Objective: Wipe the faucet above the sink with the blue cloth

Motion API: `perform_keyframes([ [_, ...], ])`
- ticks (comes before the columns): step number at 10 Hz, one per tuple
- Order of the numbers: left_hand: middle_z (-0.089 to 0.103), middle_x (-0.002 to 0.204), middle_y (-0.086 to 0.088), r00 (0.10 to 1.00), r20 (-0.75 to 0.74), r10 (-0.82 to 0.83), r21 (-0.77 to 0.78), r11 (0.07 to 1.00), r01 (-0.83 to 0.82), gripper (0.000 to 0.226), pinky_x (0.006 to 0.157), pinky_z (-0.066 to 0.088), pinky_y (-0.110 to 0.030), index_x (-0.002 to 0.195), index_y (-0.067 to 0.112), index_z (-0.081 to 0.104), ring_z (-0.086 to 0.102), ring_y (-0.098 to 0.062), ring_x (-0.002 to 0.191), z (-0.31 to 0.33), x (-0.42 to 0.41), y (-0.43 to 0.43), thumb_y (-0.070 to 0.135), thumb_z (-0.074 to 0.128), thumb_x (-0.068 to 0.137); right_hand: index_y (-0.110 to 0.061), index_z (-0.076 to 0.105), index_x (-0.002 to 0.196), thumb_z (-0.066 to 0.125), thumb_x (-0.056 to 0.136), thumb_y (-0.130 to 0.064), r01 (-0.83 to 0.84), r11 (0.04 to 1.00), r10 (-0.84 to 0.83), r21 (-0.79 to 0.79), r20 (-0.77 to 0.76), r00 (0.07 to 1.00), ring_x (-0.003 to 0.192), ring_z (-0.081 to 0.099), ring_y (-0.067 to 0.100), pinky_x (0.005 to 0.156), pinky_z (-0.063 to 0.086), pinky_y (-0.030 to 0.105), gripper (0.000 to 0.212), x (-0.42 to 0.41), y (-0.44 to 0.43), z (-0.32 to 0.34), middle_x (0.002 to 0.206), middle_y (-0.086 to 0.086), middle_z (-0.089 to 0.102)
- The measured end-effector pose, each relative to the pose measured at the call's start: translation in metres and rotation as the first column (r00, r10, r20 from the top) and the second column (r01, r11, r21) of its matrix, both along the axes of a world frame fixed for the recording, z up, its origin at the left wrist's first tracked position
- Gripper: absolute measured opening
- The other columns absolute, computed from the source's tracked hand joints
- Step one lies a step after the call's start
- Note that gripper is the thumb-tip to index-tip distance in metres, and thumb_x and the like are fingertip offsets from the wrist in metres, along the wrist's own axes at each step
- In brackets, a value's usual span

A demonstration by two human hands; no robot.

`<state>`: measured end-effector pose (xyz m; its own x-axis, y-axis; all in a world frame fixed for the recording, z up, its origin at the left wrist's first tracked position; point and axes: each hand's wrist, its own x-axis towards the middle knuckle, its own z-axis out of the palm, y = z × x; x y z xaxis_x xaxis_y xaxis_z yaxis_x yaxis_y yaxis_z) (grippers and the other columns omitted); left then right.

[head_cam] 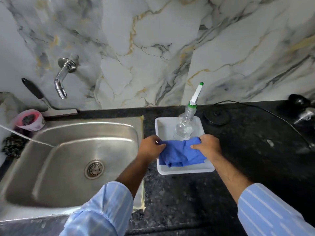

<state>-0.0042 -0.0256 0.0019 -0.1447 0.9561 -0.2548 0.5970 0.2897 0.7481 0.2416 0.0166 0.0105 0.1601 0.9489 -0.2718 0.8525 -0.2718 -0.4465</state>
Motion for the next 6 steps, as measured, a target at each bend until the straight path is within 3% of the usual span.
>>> perform_keyframes([
  [1,0.074,0.108,-0.008,0.924,-0.346,-0.162,-0.03,0.986,0.161,0.025,0.082,0.053,-0.034,0.111,0.017,0.068,0.07,-0.032,0.101,-0.013,0.029,0.01,0.037,0.068,0.096,-0.003,0.067,0.095,0.084,0.077,-0.024,-0.038,0.999,0.039,-0.014,0.082,0.996,0.076,0.063,0.024,0.062,0.046,0.027,0.032,0.002,0.008,-0.02,0.087,0.008,0.064],
  [2,0.073,0.114,-0.01,0.8,-0.54,-0.261,-0.065,0.961,0.269,0.027,0.088,0.054,-0.039,0.116,0.018,0.064,0.068,-0.034,0.107,-0.022,0.042,0.016,0.039,0.061,0.099,-0.004,0.067,0.104,0.08,0.082,-0.023,-0.068,0.997,0.074,-0.041,0.148,0.986,0.093,0.07,0.031,0.072,0.052,0.031,0.031,0.001,0.012,-0.035,0.104,0.013,0.07],
  [3,0.072,0.119,-0.009,0.603,-0.718,-0.348,-0.136,0.919,0.369,0.027,0.099,0.047,-0.043,0.122,0.02,0.065,0.06,-0.032,0.119,-0.034,0.049,0.019,0.036,0.057,0.102,-0.008,0.065,0.117,0.069,0.091,-0.023,-0.158,0.985,0.171,-0.075,0.225,0.959,0.107,0.069,0.03,0.085,0.054,0.033,0.031,0.002,0.013,-0.054,0.12,0.012,0.069],
  [4,0.07,0.125,-0.006,0.524,-0.762,-0.38,-0.149,0.891,0.428,0.028,0.101,0.044,-0.043,0.126,0.02,0.065,0.056,-0.029,0.124,-0.035,0.047,0.015,0.033,0.057,0.103,-0.008,0.062,0.123,0.066,0.093,-0.024,-0.187,0.971,0.224,-0.148,0.292,0.93,0.113,0.068,0.03,0.087,0.053,0.033,0.035,-0.004,0.006,-0.05,0.126,0.013,0.068],
  [5,0.066,0.135,-0.004,0.56,-0.763,-0.323,-0.03,0.883,0.469,0.036,0.103,0.043,-0.044,0.133,0.019,0.063,0.055,-0.028,0.127,-0.022,0.023,0.012,0.038,0.055,0.104,-0.008,0.06,0.119,0.072,0.085,-0.029,-0.165,0.965,0.219,-0.203,0.283,0.934,0.107,0.068,0.031,0.073,0.05,0.032,0.041,-0.009,-0.007,-0.006,0.123,0.013,0.068],
  [6,0.065,0.138,-0.003,0.591,-0.765,-0.254,0.069,0.881,0.468,0.041,0.103,0.044,-0.043,0.136,0.019,0.063,0.055,-0.027,0.128,-0.001,-0.011,0.01,0.043,0.056,0.103,-0.014,0.062,0.116,0.078,0.078,-0.04,-0.171,0.957,0.219,-0.235,0.198,0.955,0.098,0.07,0.026,0.069,0.054,0.032,0.049,-0.011,-0.016,0.032,0.119,0.007,0.066],
])
